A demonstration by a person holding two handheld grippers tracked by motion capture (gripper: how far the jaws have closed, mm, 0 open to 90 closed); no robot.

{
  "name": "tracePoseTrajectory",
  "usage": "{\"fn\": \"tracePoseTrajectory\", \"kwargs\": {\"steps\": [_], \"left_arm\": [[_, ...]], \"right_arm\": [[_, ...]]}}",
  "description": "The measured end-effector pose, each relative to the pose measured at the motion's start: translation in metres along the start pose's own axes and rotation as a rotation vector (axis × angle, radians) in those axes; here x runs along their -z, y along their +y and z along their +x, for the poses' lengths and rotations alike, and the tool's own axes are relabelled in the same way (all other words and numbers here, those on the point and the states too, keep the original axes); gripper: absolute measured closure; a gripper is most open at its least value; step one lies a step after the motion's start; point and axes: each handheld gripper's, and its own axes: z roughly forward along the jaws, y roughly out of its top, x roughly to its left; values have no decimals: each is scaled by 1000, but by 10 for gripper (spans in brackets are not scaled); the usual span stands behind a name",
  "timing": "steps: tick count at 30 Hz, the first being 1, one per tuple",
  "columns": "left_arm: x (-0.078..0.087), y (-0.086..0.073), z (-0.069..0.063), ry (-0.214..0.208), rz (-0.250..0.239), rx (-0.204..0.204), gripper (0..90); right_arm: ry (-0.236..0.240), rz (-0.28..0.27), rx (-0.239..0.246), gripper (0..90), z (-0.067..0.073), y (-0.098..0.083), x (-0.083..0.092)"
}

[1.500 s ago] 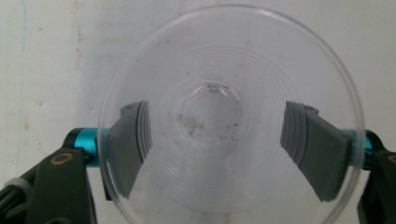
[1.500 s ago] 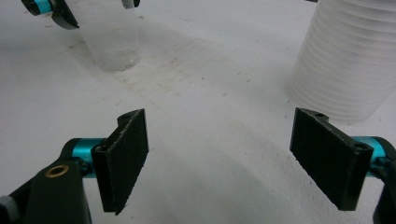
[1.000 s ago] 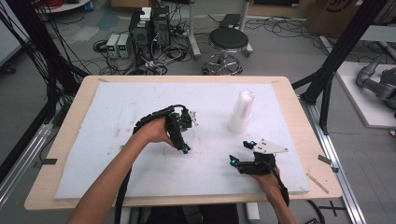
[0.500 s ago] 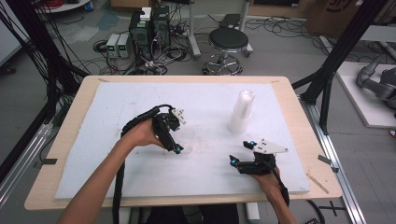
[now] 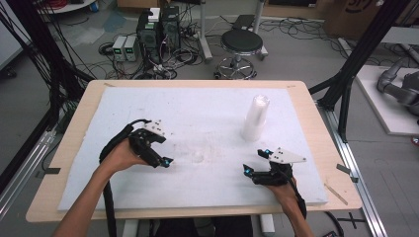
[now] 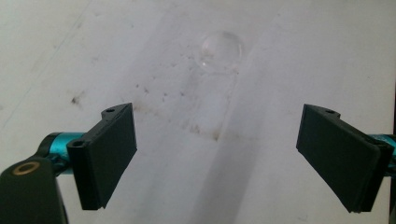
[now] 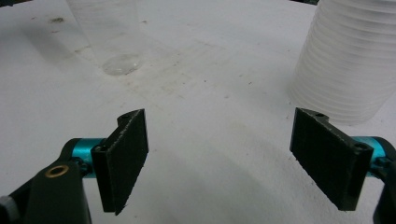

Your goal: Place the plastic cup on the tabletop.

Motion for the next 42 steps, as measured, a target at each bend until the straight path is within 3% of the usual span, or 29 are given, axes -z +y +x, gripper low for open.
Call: {"fn": "tracePoseTrajectory", "kwargs": {"steps": [6,10,15,18,22,33,42], "left_arm": [[16,-28,-8,67,-94,45,132],[23,-44,-15,110,-202,83,132],[22,-63,-21,165,-327,137,132],[19,-72,-27,225,-356,167,132],[18,-81,-32,270,-420,199,132],[14,-92,-33,306,-475,229,133],[10,-99,-32,313,-473,238,132]], "right_arm": [[-6,-2,10,190,1,0,1],[-3,-12,6,191,1,-1,1],[4,-31,-6,190,-1,-1,3],[5,-39,-12,190,-1,-2,4],[3,-42,-7,191,-1,-2,4],[-12,-59,-10,191,0,-3,6],[-8,-78,-4,190,0,-4,7]]}}
